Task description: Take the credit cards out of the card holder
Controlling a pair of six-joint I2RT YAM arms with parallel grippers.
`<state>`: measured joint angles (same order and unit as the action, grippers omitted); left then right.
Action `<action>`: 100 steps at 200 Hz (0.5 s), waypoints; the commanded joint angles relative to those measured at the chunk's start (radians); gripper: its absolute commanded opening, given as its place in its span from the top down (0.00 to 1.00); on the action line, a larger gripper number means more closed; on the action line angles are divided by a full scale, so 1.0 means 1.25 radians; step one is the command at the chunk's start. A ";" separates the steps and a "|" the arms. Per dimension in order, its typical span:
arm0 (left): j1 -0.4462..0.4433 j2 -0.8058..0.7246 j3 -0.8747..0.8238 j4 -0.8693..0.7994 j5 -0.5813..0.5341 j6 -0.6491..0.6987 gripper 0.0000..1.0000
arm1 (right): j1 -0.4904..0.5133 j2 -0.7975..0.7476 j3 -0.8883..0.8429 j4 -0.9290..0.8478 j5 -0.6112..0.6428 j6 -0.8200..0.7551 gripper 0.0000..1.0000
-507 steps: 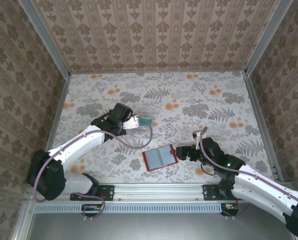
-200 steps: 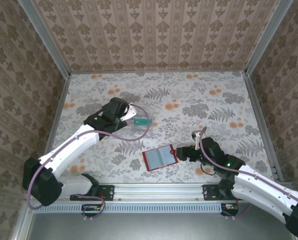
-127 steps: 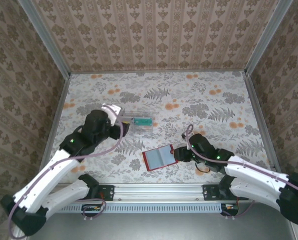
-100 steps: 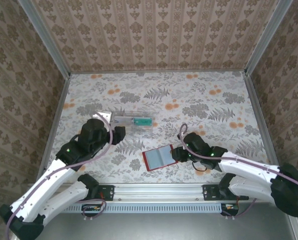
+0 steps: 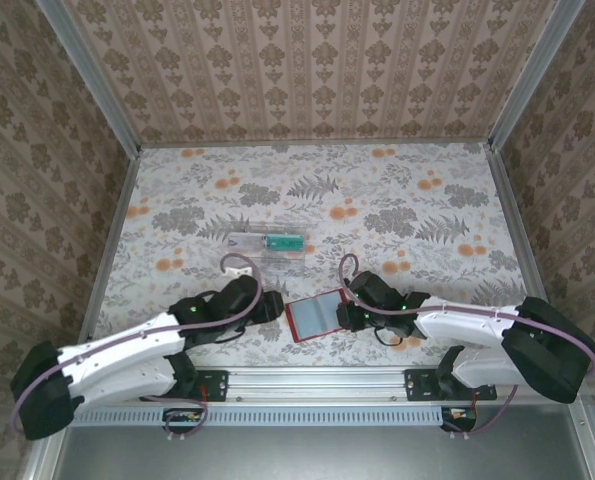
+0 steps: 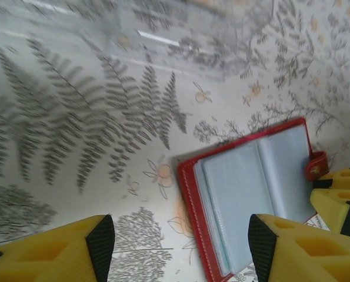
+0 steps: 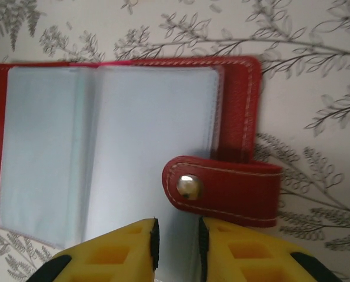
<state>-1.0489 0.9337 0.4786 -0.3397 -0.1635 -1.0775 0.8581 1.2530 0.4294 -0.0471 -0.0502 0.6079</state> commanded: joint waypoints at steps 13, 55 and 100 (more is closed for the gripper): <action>-0.049 0.143 0.059 0.090 0.008 -0.064 0.42 | 0.039 -0.001 -0.019 0.017 0.033 0.055 0.72; -0.081 0.282 0.114 0.132 0.048 -0.066 0.46 | 0.061 -0.022 -0.025 0.012 0.054 0.068 0.71; -0.086 0.317 0.112 0.159 0.067 -0.076 0.49 | 0.062 -0.033 -0.033 0.015 0.061 0.068 0.70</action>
<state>-1.1469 1.3159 0.5964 -0.1669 -0.1009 -1.1496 0.9306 1.2312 0.4030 -0.0311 -0.0048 0.6788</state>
